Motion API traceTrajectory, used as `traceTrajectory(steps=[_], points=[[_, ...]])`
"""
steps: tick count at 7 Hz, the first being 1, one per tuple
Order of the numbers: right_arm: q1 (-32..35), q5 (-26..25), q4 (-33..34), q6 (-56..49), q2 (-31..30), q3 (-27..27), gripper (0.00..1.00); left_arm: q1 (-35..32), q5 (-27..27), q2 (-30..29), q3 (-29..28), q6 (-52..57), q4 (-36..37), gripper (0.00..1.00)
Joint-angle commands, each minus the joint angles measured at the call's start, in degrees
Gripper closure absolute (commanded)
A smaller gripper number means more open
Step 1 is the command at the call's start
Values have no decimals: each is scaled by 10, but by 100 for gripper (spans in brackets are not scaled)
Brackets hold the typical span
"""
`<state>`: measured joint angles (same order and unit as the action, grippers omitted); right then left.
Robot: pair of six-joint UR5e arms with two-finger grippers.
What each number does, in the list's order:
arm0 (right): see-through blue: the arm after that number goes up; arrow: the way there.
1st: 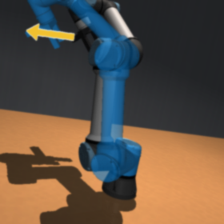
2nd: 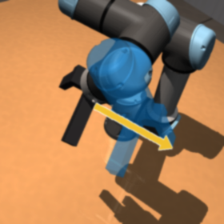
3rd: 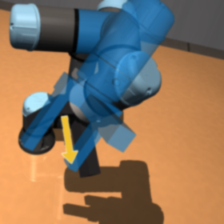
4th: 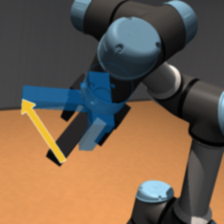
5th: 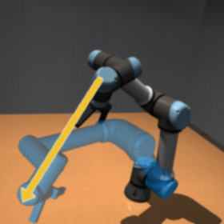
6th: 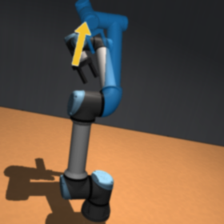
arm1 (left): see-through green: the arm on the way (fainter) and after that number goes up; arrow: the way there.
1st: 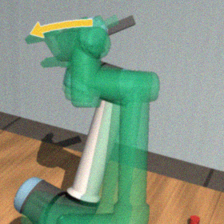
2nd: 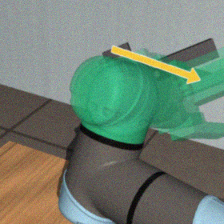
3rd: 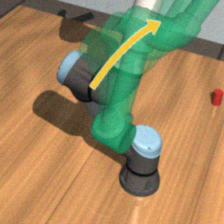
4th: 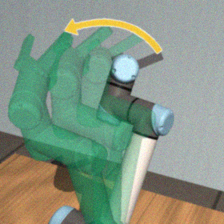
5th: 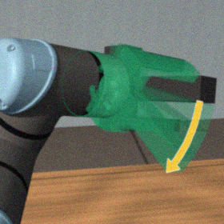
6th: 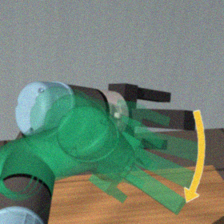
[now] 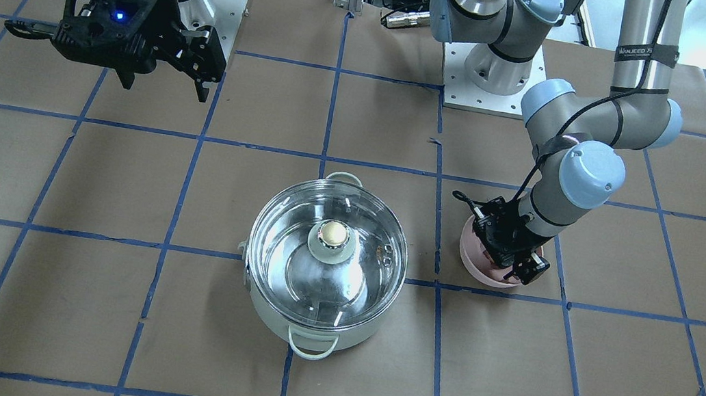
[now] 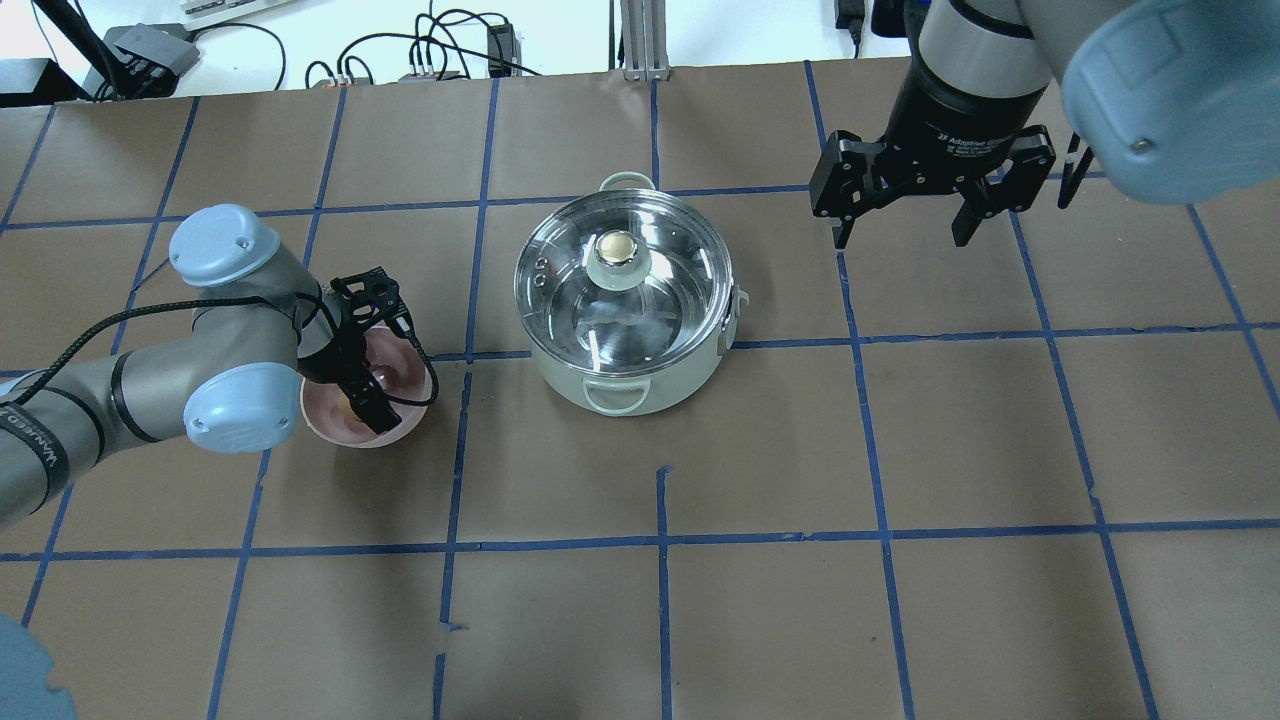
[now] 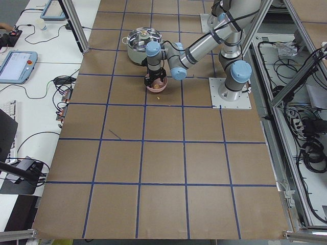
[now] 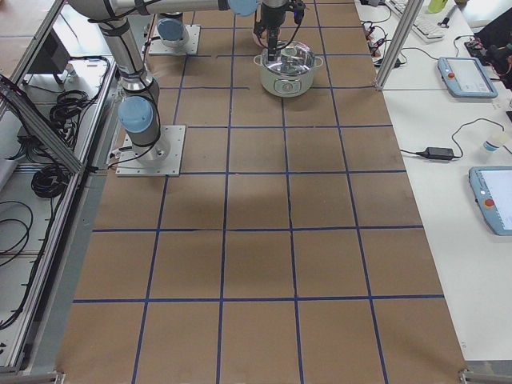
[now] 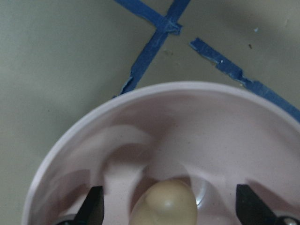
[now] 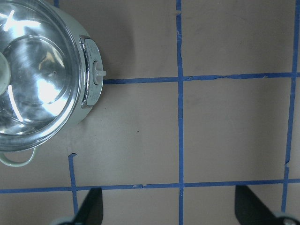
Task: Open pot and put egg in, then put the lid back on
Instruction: 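Close the left gripper on the tan egg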
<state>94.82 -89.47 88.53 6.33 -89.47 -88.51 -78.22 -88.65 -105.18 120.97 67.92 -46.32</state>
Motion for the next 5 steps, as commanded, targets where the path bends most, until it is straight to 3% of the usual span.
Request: traceTrajectory(steps=[1,5], points=[[-1,0,0,0,0,0,0,0,1,-1,0,0,0,2],[-3,-1,0,0,0,0,0,1,-7,0,0,-4,-2,5]])
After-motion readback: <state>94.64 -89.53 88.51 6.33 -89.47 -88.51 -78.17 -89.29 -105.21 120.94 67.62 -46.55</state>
